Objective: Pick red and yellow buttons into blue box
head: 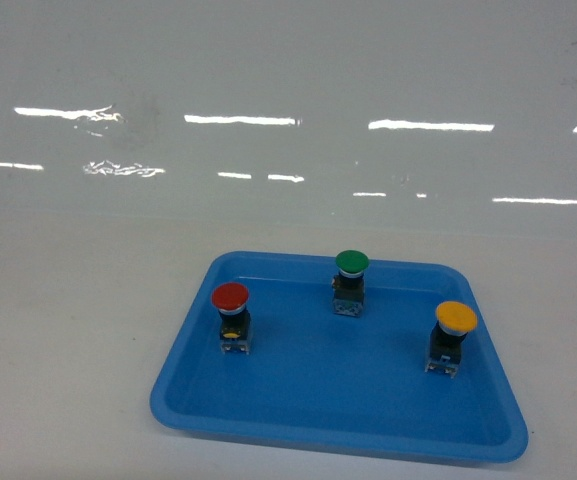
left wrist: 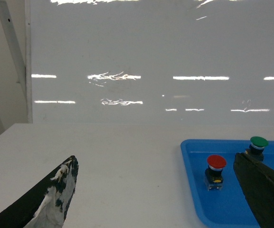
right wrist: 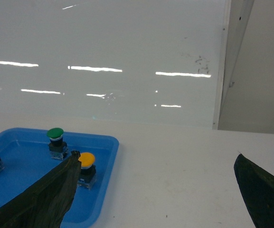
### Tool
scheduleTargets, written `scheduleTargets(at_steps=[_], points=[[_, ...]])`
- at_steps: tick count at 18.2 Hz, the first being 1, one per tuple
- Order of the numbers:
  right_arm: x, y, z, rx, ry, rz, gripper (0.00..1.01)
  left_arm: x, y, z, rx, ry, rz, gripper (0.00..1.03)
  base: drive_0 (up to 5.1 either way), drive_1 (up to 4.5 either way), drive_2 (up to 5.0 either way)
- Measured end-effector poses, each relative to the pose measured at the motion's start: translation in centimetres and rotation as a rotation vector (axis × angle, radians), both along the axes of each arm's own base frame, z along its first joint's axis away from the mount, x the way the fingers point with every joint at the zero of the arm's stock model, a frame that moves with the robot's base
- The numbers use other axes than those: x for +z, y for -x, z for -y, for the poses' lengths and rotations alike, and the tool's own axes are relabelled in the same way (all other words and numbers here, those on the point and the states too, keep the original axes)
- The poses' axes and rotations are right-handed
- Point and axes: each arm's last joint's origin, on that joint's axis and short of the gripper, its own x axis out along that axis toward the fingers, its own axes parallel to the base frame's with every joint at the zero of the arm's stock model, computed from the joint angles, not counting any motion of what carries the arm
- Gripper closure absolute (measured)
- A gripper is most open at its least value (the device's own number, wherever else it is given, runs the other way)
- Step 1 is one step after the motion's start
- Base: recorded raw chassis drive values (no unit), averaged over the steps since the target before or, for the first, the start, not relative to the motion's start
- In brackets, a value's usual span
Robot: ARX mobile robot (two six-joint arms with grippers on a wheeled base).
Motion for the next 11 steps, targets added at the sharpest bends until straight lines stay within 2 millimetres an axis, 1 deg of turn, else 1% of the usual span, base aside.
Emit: scheduleTargets(at_steps=[11], points=[[0.00, 0.00, 0.00, 0.000, 0.000, 0.000, 0.03, 0.00, 0.00, 0.00, 0.000, 0.000, 0.000, 0.05, 0.0, 0.00, 0.0]])
